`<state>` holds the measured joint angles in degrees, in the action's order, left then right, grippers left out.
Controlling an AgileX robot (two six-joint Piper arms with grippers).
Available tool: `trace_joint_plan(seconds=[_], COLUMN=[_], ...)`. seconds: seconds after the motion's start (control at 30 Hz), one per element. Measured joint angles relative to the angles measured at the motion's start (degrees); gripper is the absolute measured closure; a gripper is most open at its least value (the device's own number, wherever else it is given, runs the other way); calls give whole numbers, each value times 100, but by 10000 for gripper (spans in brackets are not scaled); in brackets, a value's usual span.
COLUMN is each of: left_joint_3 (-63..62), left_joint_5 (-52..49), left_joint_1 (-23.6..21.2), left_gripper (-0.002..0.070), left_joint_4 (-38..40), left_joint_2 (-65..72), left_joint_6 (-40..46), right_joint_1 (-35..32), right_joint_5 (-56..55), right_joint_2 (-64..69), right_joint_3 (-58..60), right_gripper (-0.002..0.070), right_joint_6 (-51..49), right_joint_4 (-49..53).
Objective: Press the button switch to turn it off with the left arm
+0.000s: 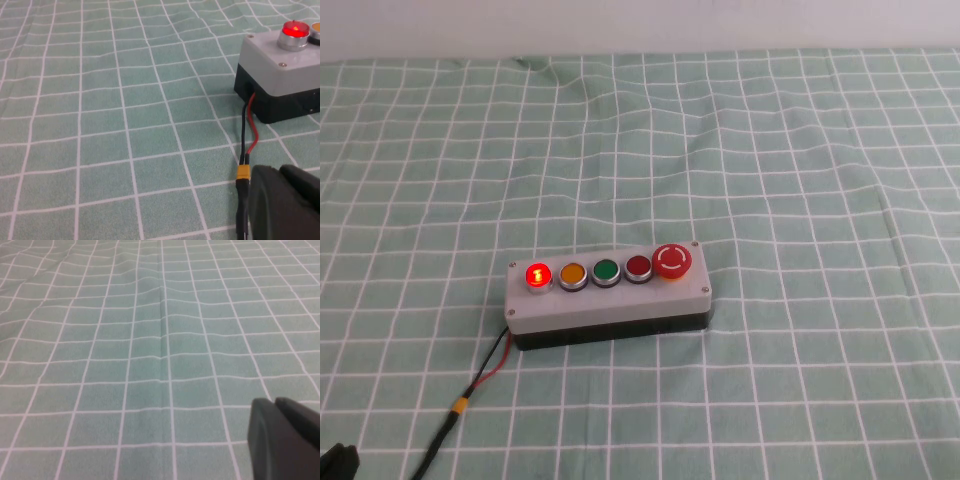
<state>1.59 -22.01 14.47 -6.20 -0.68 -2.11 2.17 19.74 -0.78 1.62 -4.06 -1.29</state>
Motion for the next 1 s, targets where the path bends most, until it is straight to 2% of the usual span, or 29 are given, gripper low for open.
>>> trace_joint_plan(seconds=[1.0], left_joint_3=[0], left_joint_5=[0], left_joint_1=[0], left_gripper=[677], left_joint_4=[45], left_joint_2=[0], left_joint_6=[-83], right_joint_1=[0], right_joint_5=[0], right_joint_2=[0], right_joint_3=[0], right_gripper=[694], right_joint_6=[0], right_joint_4=[0])
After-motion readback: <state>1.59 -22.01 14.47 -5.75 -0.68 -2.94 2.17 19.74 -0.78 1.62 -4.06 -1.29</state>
